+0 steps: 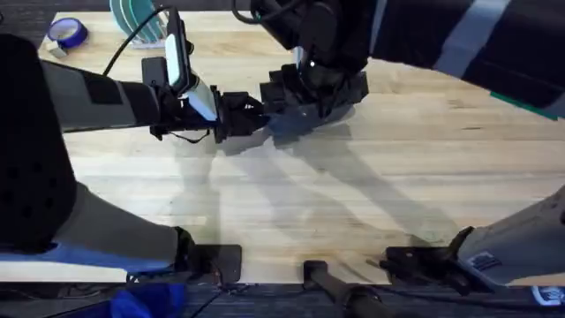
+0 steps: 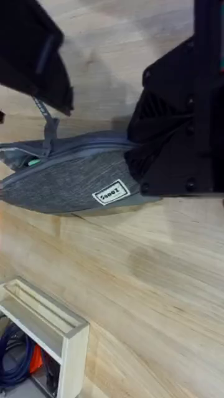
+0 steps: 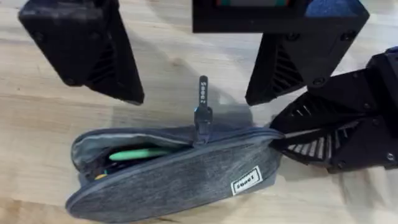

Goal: Unzip the bag, pick up the pens from the table one at a time and place them inside, then zip the bag closed.

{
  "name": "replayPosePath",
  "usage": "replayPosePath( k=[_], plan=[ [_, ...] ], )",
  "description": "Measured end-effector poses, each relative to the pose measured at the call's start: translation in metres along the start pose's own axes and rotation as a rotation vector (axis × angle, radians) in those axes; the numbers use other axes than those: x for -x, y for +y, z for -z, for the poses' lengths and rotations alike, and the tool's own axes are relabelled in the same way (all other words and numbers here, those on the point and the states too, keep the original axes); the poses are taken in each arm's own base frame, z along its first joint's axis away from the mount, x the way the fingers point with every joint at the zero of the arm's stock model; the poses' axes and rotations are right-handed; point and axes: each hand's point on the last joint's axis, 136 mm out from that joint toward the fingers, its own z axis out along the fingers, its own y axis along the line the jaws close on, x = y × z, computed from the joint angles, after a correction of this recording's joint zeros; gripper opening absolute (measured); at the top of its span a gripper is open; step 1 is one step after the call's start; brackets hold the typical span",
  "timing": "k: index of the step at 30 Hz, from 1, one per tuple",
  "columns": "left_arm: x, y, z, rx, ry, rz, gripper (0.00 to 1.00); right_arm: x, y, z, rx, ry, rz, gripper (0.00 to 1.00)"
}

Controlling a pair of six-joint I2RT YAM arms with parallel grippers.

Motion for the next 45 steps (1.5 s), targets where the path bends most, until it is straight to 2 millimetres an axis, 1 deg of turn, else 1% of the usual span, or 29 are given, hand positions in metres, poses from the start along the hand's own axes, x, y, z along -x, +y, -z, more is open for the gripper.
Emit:
replayPosePath(
  k=[4, 7, 12, 24, 30, 36, 45],
  plan=[
    [0.000, 0.000, 0.000, 0.000, 0.000, 0.000, 0.041, -0.006, 0.001, -0.013, 0.028, 0.031, -0.001, 0.996],
    [0.000, 0.000, 0.000, 0.000, 0.000, 0.000, 0.042, -0.008, 0.001, -0.017, 0.042, 0.045, 0.000, 0.996],
    [0.000, 0.000, 0.000, 0.000, 0.000, 0.000, 0.041, -0.006, 0.006, -0.017, 0.064, 0.037, 0.002, 0.996],
    [0.000, 0.000, 0.000, 0.000, 0.000, 0.000, 0.042, -0.006, 0.006, -0.017, 0.067, 0.036, 0.025, 0.995],
    [0.000, 0.000, 0.000, 0.000, 0.000, 0.000, 0.041, -0.005, 0.007, -0.017, 0.070, 0.032, 0.069, 0.992],
    [0.000, 0.000, 0.000, 0.000, 0.000, 0.000, 0.041, -0.003, 0.012, -0.017, 0.104, 0.029, 0.127, 0.992],
    [0.000, 0.000, 0.000, 0.000, 0.000, 0.000, 0.041, 0.001, 0.008, -0.019, 0.141, 0.049, 0.143, 0.991]
  ],
)
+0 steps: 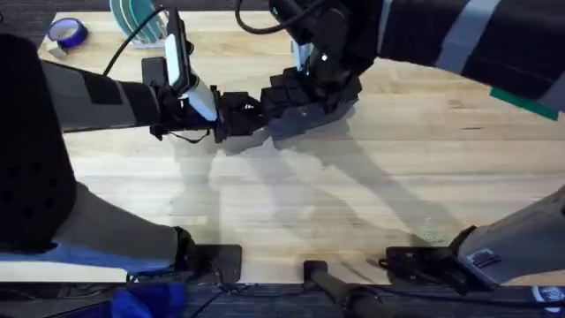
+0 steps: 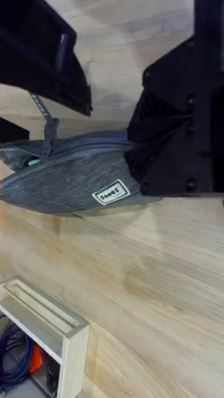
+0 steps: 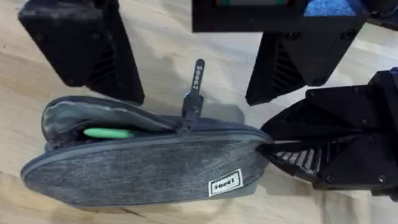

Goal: Unzip the bag, pick up the pens from the table one at a time and place them inside, then zip the bag closed.

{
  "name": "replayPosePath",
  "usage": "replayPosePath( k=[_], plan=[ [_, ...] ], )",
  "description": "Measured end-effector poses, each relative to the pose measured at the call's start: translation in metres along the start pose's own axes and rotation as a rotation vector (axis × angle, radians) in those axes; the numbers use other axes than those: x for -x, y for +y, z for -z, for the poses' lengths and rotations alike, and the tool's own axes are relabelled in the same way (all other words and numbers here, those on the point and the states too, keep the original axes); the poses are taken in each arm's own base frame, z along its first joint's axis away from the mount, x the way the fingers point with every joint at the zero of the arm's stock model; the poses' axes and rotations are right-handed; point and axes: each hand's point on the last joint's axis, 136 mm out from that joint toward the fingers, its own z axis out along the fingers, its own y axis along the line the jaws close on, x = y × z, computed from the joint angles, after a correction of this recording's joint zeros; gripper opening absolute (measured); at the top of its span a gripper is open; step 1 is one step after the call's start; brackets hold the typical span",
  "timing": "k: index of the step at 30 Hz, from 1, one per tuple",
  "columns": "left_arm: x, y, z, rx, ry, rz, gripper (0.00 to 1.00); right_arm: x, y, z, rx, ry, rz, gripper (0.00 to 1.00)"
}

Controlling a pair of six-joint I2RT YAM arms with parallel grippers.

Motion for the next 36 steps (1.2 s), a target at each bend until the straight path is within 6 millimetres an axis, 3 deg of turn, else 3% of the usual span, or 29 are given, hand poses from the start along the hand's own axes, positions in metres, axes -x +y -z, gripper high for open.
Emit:
replayPosePath(
  k=[9, 36],
  plan=[
    [0.000, 0.000, 0.000, 0.000, 0.000, 0.000, 0.041, -0.006, 0.000, -0.015, -0.008, 0.044, -0.011, 0.991],
    [0.000, 0.000, 0.000, 0.000, 0.000, 0.000, 0.041, -0.006, 0.001, -0.018, -0.009, 0.047, -0.015, 0.988]
  ],
)
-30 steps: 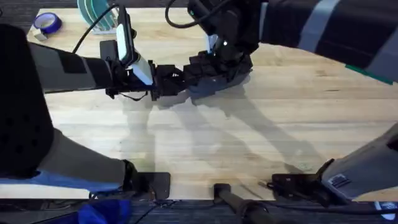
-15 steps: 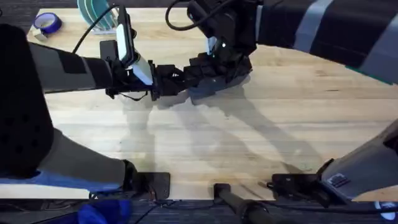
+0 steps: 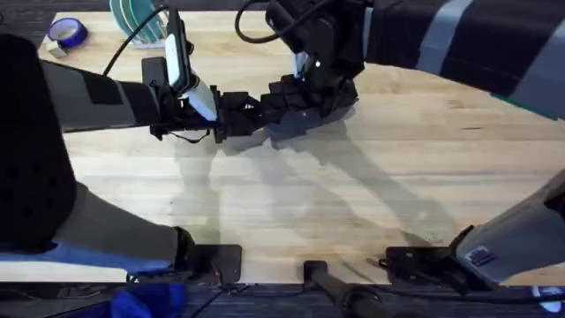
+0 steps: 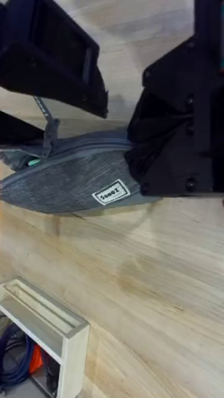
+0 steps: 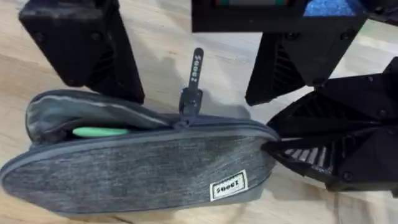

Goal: Unzip the bag, pick up the pens from the table one at a time and place them inside, then zip the bag closed.

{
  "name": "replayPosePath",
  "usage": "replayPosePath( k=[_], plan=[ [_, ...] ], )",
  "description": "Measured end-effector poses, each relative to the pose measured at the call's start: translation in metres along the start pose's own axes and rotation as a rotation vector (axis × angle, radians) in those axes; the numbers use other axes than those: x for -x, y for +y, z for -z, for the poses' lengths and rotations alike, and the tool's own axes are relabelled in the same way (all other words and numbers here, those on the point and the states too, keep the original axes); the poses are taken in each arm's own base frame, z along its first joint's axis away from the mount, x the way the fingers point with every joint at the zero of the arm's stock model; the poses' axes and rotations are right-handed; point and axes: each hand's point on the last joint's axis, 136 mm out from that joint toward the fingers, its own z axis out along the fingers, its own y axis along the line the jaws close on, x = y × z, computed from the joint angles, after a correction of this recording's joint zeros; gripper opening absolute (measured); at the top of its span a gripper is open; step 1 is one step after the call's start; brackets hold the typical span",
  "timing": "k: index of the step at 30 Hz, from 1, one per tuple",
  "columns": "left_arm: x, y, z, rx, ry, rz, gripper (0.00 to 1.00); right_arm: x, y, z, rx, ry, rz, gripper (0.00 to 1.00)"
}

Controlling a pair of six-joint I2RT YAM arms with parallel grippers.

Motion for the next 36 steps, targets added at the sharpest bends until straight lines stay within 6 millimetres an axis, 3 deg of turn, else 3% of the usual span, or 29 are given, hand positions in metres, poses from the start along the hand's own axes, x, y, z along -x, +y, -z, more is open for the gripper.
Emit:
replayPosePath(
  k=[36],
  plan=[
    [0.0000, 0.0000, 0.0000, 0.000, 0.000, 0.000, 0.041, 0.0024, 0.0012, 0.0025, 0.004, -0.007, 0.000, 0.955]
  ],
)
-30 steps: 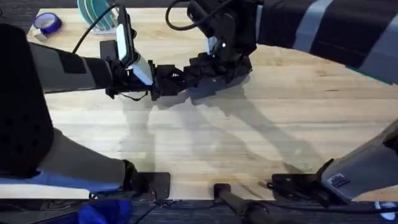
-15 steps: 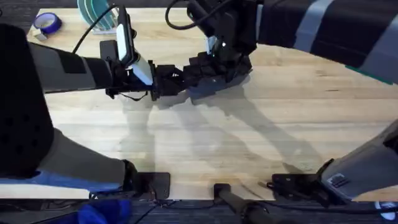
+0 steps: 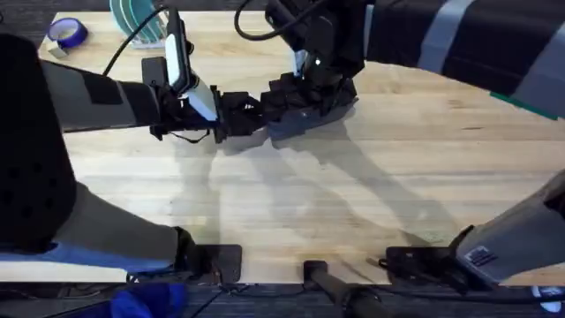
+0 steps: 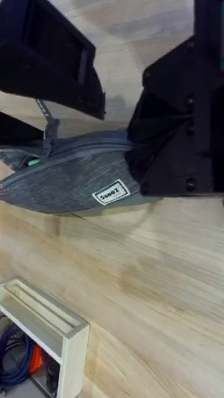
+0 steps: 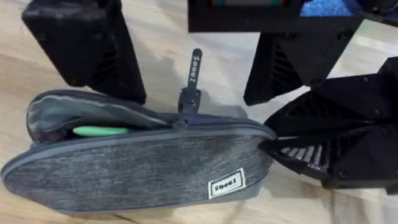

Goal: Unzip the bag, pick up the pens from the table one at a time and place them inside, then zip the bag closed.

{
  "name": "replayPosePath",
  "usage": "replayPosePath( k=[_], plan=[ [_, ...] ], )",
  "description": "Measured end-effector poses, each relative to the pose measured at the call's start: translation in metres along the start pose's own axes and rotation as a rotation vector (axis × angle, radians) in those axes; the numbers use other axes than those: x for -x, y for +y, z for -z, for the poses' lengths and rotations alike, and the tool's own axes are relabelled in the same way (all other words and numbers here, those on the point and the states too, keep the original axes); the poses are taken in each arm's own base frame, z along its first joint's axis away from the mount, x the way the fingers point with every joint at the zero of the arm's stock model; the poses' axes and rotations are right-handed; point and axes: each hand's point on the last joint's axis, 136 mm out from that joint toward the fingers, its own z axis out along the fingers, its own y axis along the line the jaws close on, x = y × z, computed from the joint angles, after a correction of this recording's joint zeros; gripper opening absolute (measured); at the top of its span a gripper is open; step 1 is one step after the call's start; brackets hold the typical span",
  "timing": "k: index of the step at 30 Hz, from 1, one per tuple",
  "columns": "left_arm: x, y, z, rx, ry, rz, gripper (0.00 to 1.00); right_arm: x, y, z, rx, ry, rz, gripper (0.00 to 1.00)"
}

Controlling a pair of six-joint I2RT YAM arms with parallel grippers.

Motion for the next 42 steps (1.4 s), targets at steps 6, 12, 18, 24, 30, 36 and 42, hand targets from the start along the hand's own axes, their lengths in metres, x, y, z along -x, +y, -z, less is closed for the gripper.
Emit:
replayPosePath(
  k=[6, 12, 18, 24, 30, 36, 42],
  plan=[
    [0.000, 0.000, 0.000, 0.000, 0.000, 0.000, 0.041, 0.000, 0.000, 0.000, 0.000, 0.000, 0.000, 0.346],
    [0.000, 0.000, 0.000, 0.000, 0.000, 0.000, 0.041, 0.000, 0.000, 0.000, 0.001, 0.000, -0.004, 0.038],
    [0.000, 0.000, 0.000, 0.000, 0.000, 0.000, 0.041, 0.000, 0.000, 0.000, 0.001, 0.000, -0.004, 0.035],
    [0.000, 0.000, 0.000, 0.000, 0.000, 0.000, 0.041, 0.000, 0.000, 0.000, 0.000, 0.001, -0.004, 0.035],
    [0.000, 0.000, 0.000, 0.000, 0.000, 0.000, 0.041, 0.000, 0.000, 0.000, 0.001, 0.002, -0.004, 0.034],
    [0.000, 0.000, 0.000, 0.000, 0.000, 0.000, 0.041, -0.002, 0.003, 0.000, 0.067, 0.037, -0.021, 0.033],
    [0.000, 0.000, 0.000, 0.000, 0.000, 0.000, 0.041, 0.004, -0.008, 0.002, 0.170, 0.085, -0.080, 0.033]
  ],
)
